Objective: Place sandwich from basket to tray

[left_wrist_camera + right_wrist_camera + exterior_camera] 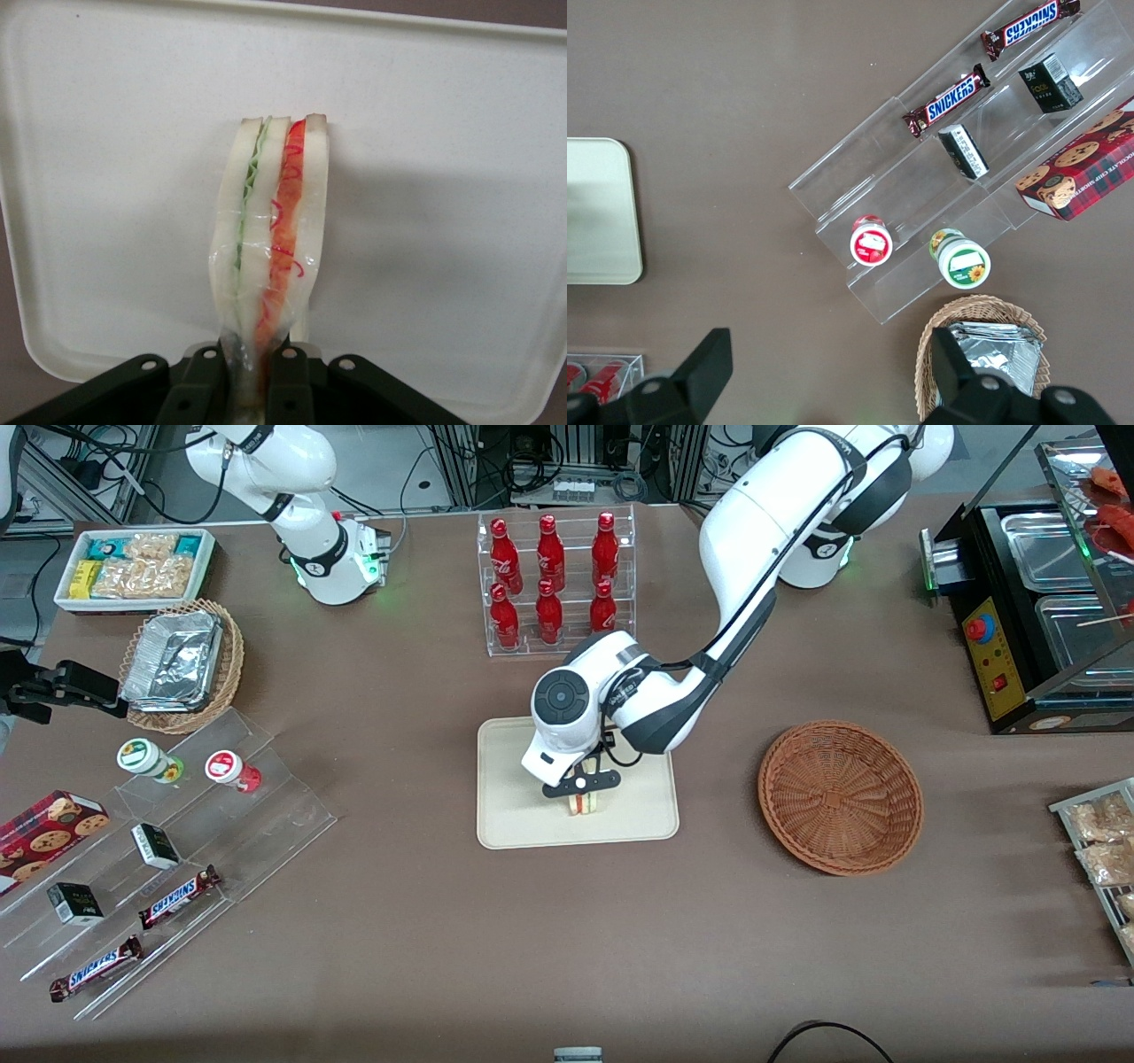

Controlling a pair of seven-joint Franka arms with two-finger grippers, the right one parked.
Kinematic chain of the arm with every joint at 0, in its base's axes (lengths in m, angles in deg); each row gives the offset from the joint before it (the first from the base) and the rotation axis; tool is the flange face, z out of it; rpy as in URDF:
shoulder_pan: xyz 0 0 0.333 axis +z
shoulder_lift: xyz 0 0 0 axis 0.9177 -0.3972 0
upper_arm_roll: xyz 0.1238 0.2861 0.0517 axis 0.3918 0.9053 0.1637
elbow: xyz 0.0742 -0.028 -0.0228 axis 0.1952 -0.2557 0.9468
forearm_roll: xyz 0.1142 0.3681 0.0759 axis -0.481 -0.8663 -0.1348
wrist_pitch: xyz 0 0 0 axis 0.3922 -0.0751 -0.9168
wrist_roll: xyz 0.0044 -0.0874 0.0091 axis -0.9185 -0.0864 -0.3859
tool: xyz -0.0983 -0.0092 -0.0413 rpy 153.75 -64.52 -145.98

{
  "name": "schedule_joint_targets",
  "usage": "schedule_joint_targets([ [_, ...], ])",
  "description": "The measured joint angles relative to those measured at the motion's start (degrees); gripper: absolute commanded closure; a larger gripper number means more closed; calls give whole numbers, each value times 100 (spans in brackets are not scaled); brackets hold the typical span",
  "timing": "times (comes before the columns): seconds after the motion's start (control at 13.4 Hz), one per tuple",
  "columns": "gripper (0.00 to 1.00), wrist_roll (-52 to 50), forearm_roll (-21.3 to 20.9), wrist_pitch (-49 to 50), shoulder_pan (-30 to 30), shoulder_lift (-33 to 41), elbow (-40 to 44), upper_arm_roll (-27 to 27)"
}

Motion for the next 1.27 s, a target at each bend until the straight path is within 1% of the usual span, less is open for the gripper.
schedule_joint_targets([
  [0.15, 100, -5, -1, -3, -3, -12, 0, 4],
  [0.3, 65, -5, -66, -23, -3, -29, -1, 6],
  [0.37, 42, -7, -104, -61, -4, -48, -2, 7],
  [0.45, 2, -7, -121, -115, -4, -72, -3, 7],
  [0.52, 0, -7, -129, -166, -4, -93, -3, 7],
  [1.04, 0, -7, -143, -238, 1, -71, 106, 7],
  [1.27, 0, -7, -142, -72, 63, 227, 209, 12],
])
